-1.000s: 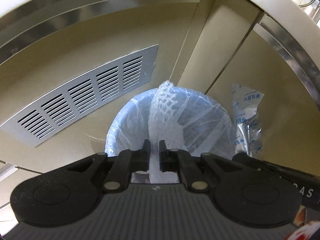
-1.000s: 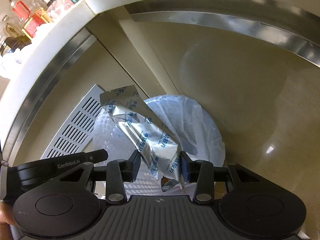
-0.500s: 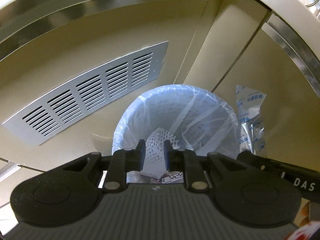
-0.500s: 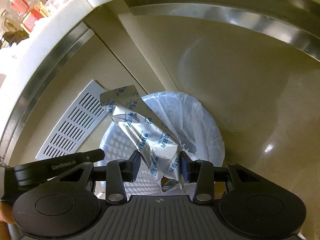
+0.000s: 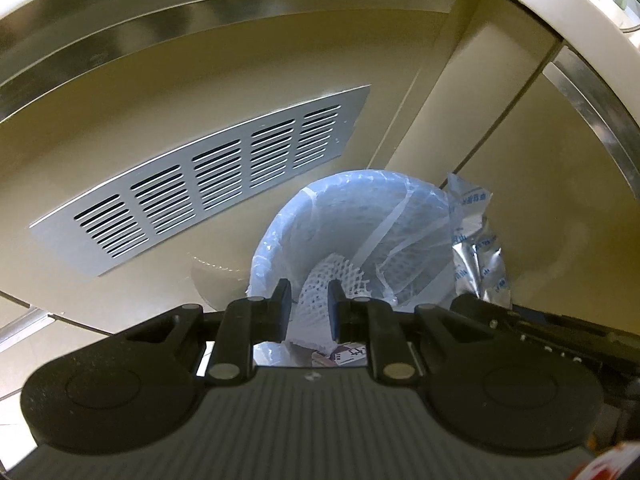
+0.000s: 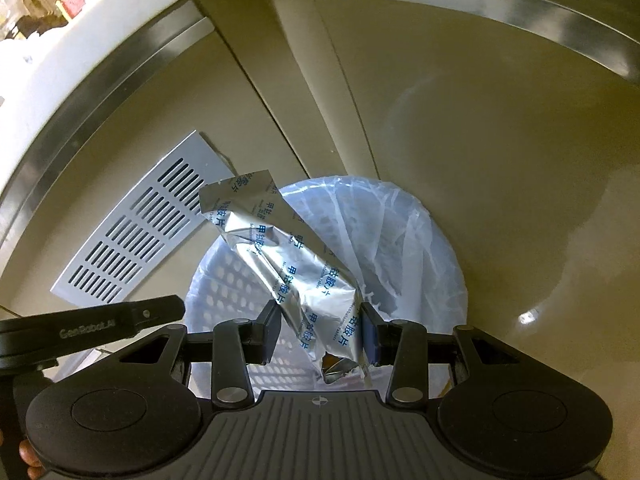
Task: Collect trash
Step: 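Open both grippers to drop the foam net and foil packet into the bin, then raise both open grippers from the bin back to the counter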
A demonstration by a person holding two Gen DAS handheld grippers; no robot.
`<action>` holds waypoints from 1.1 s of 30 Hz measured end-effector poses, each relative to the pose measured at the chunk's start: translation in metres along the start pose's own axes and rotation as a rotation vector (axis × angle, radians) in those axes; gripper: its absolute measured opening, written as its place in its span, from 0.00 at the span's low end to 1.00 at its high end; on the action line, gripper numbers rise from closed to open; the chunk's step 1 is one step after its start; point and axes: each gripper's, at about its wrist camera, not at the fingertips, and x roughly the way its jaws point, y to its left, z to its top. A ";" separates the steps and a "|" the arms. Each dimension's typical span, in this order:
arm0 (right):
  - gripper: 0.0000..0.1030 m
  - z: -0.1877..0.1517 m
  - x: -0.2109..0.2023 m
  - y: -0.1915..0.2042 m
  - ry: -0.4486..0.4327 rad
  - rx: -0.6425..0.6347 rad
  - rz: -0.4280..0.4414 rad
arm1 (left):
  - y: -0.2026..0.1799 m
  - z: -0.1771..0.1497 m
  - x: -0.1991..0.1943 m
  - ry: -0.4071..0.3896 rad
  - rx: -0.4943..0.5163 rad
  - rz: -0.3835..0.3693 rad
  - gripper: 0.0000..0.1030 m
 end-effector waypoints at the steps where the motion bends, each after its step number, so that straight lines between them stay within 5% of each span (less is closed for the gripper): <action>1: 0.41 0.000 0.001 0.000 -0.003 -0.003 0.000 | 0.000 0.000 0.001 0.000 -0.003 0.002 0.15; 5: 0.41 0.003 0.006 0.002 -0.032 -0.016 -0.014 | 0.005 0.000 -0.001 -0.001 -0.013 0.005 0.15; 10: 0.65 0.006 0.010 0.004 -0.068 -0.018 -0.020 | 0.008 -0.001 -0.001 0.000 -0.014 0.006 0.15; 22: 0.65 -0.011 -0.005 0.007 0.002 -0.019 -0.039 | 0.008 -0.003 -0.006 -0.002 -0.001 -0.025 0.16; 33: 0.65 -0.028 -0.044 0.024 0.006 0.003 -0.027 | 0.000 -0.018 -0.050 -0.020 0.013 -0.054 0.24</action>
